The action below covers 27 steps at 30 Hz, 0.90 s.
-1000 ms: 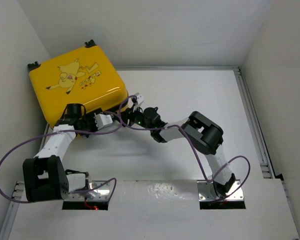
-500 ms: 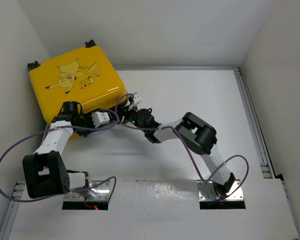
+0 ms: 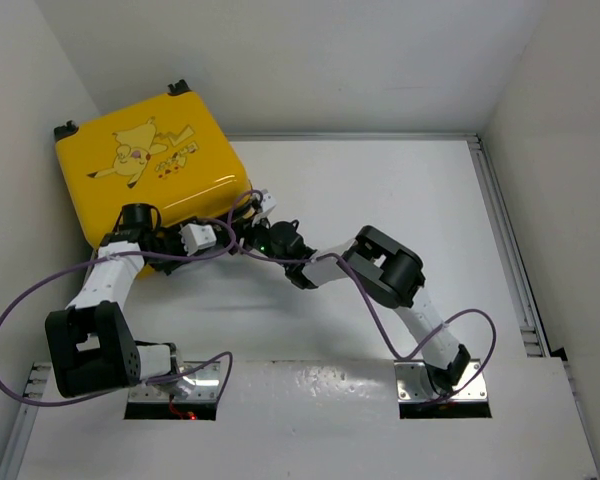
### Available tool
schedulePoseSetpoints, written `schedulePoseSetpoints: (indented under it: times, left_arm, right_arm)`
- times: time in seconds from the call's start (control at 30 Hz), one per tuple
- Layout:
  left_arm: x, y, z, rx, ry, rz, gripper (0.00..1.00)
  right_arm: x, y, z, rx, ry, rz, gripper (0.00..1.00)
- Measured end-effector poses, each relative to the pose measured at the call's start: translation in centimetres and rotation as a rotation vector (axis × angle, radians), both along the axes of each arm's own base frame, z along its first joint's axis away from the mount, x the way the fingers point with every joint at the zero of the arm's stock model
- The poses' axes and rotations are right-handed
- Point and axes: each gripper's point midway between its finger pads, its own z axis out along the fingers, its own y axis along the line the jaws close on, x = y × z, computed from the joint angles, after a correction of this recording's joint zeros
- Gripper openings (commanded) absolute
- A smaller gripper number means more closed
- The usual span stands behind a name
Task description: Pack the luggage
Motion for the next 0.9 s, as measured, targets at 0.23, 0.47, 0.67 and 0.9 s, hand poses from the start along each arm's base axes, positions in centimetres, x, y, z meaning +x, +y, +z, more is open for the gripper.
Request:
schedulePoseSetpoints:
  times: [0.23,0.47,0.67,0.9]
  left_arm:
    - [-0.2,-0.1,0.0,-0.001,0.003,-0.012,0.0]
    - [-0.3,0.3,0.0,0.007,0.004,-0.006,0.0]
    - [-0.3,1.0,0.0,0.034,0.004,0.011,0.0]
    - [-0.4,1.1,0.1,0.046,-0.003,0.011,0.0]
  right_arm:
    - [-0.1,0.4,0.1,0.013,-0.013,0.008,0.51]
    - [0.5,0.8,-0.1,0.018,-0.032,-0.009,0.24]
    - [1.3,1.0,-0.6,0.005,-0.044,-0.042,0.0]
    - [1.2,1.0,-0.6,-0.009,-0.069,-0.047,0.0]
